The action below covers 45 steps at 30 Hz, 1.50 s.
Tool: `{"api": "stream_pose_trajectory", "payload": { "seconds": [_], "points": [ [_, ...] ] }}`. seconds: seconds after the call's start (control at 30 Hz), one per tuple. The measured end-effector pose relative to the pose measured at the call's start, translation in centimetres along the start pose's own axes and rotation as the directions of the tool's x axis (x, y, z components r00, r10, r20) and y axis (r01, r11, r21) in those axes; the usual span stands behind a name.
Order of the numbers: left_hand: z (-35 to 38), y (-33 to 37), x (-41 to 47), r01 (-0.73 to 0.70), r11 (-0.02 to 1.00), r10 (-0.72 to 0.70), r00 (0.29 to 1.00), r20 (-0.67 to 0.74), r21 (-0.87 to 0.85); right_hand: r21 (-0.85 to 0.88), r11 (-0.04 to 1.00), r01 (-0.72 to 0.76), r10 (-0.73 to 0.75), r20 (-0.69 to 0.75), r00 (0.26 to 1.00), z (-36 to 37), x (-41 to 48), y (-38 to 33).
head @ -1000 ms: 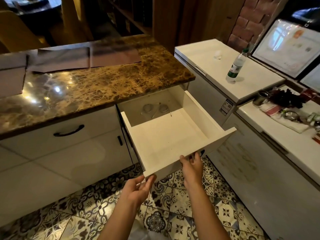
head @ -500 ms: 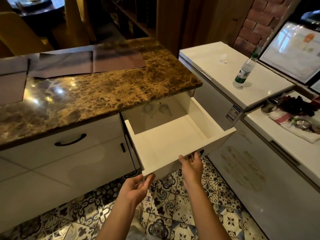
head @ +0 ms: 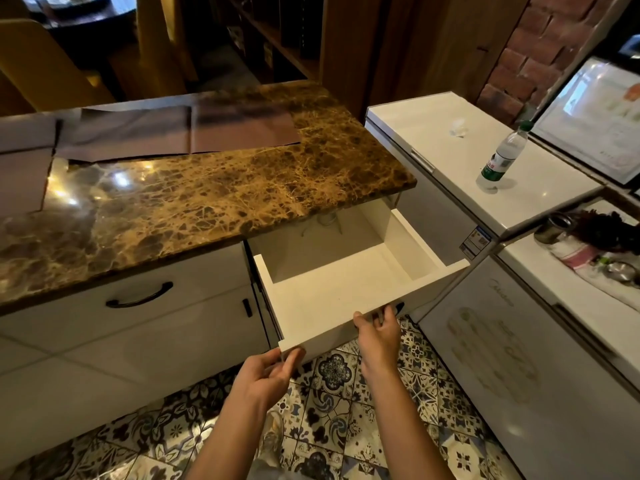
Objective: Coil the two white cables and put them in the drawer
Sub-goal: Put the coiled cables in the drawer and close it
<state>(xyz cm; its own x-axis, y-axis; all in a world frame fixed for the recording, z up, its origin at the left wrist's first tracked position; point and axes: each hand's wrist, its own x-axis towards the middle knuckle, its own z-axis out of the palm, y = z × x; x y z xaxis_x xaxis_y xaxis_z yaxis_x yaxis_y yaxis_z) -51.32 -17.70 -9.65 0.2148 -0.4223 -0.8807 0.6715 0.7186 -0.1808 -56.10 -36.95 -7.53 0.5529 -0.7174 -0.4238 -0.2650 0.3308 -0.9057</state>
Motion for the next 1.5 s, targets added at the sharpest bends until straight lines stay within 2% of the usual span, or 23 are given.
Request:
{"api": "stream_pose_trajectory", "payload": {
  "seconds": [0.43, 1.13, 1.5],
  "points": [
    [3.6, 2.2, 0.2, -0.035, 0.995, 0.036, 0.999, 0.017, -0.094, -0.028, 0.999, -0.022, 0.022, -0.003, 1.0, 3.7, 2.6, -1.2],
    [6.1, 5.4, 1.6, -0.017, 0.996, 0.019, 1.0, 0.015, -0.089, 0.029, 0.999, -0.027, 0.028, -0.015, 1.0, 7.2, 4.8, -2.3],
    [7.2, 6.8, 1.8, -0.008, 0.999, 0.008, 1.0, 0.007, -0.033, 0.042, 0.999, -0.01, 0.011, -0.017, 1.0, 8.6, 5.3, -2.9]
  ]
}}
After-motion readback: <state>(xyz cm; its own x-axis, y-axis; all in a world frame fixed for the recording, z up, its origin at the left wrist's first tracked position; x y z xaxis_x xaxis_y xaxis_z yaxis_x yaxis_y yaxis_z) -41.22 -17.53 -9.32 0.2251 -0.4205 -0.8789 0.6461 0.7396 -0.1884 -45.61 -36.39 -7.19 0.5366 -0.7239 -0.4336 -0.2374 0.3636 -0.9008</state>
